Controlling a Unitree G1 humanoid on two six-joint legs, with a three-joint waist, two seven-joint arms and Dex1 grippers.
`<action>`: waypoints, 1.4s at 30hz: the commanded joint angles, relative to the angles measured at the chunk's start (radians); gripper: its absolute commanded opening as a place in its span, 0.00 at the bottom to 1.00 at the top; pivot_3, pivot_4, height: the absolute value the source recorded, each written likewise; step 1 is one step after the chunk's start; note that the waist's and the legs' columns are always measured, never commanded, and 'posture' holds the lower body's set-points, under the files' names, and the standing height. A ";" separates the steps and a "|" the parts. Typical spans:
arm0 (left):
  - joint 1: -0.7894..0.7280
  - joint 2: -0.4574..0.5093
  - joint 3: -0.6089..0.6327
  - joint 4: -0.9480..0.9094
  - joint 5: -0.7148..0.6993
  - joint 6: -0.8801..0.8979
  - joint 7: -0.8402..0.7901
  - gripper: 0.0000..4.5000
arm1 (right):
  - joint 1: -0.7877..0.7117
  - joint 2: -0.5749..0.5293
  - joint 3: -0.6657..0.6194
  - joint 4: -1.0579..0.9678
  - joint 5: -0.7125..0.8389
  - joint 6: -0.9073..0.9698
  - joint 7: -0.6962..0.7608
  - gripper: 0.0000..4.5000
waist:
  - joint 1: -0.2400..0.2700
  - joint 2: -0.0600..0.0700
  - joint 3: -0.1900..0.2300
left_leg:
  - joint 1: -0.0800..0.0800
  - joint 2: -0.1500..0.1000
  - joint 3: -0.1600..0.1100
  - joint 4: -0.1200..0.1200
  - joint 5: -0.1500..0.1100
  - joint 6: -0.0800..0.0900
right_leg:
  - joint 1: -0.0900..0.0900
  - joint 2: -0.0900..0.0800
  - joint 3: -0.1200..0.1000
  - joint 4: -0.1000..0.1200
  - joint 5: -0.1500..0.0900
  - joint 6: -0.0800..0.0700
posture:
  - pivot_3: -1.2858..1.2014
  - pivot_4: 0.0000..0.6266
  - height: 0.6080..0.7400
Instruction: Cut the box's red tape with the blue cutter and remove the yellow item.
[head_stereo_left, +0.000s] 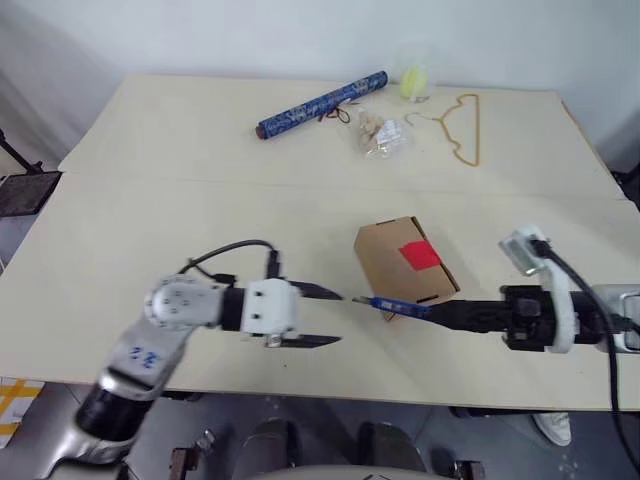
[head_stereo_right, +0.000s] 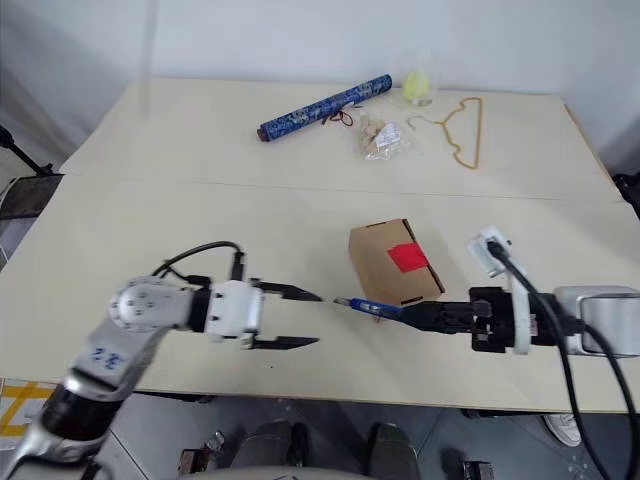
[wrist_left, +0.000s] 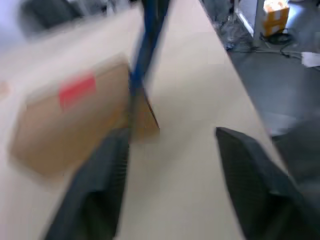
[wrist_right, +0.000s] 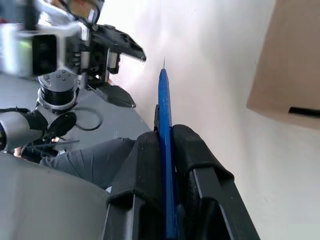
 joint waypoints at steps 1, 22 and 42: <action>0.048 0.082 0.154 0.023 -0.132 0.073 -0.058 0.79 | 0.078 -0.030 -0.164 -0.051 0.018 -0.005 0.072 0.04 | 0.006 0.000 0.000 | 0.000 0.000 0.000 0.000 0.000 0.000 | 0.000 0.000 0.000 0.000 0.000 0.000 | 0.52 0.24 1.00; -0.681 -0.411 -0.132 0.732 0.085 0.074 0.022 0.00 | 0.475 -0.175 -0.763 -0.085 0.018 0.007 -0.451 0.04 | 0.015 -0.003 0.004 | -0.007 -0.003 0.007 -0.001 0.000 0.002 | -0.009 0.001 0.003 0.000 0.004 0.008 | 0.52 0.24 1.00; -0.758 -0.582 -0.202 0.908 0.269 0.094 0.150 0.00 | -0.359 -0.272 0.154 0.005 0.018 -0.163 -0.590 0.04 | 0.006 -0.008 0.008 | -0.018 -0.004 0.003 0.003 0.002 0.003 | -0.016 -0.001 -0.001 0.001 0.007 0.009 | 0.52 0.24 1.00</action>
